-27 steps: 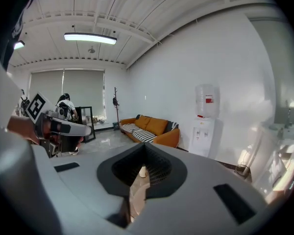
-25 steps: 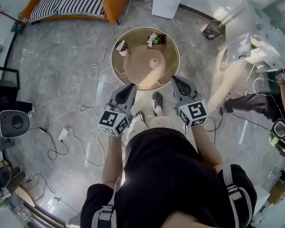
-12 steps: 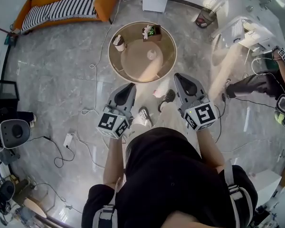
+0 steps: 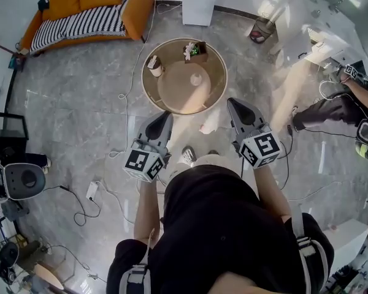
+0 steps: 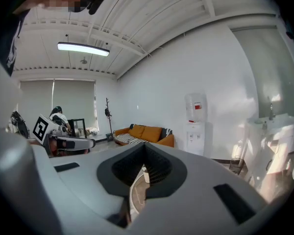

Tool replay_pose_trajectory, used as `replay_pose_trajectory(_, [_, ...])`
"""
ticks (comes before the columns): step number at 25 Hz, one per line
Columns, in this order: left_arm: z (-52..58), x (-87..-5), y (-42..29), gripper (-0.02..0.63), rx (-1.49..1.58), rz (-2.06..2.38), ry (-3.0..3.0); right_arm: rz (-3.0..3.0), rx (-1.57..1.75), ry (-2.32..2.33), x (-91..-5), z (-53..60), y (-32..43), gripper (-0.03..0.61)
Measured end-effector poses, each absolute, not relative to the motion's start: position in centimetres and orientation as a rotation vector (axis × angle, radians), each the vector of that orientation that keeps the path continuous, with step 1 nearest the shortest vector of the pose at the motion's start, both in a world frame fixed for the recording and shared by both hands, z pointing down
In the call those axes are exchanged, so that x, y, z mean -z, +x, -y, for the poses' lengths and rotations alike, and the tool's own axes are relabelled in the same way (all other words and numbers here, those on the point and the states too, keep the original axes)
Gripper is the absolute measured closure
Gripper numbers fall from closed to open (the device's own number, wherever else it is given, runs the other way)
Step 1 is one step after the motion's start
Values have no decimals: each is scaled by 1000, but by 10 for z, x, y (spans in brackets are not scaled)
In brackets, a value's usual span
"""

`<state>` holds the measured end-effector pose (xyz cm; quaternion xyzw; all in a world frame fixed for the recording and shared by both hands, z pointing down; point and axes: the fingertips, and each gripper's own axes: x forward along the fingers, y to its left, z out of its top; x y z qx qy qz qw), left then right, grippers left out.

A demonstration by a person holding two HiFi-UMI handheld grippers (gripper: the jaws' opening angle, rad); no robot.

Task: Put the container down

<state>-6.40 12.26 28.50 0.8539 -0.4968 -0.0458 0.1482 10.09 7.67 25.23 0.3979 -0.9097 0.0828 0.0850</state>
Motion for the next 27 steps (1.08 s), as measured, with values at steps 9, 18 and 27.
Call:
replay_pose_trajectory(9, [-119, -280, -60, 584, 125, 1425, 2456, 2738, -276, 1134, -255, -84, 91, 575])
replay_pose_trajectory(18, [-125, -276, -64, 584, 127, 1448, 2464, 2741, -265, 1096, -257, -91, 86, 575])
replay_pose_trajectory(27, [-131, -282, -62, 584, 124, 1458, 2452, 2739, -265, 1083, -263, -97, 91, 575])
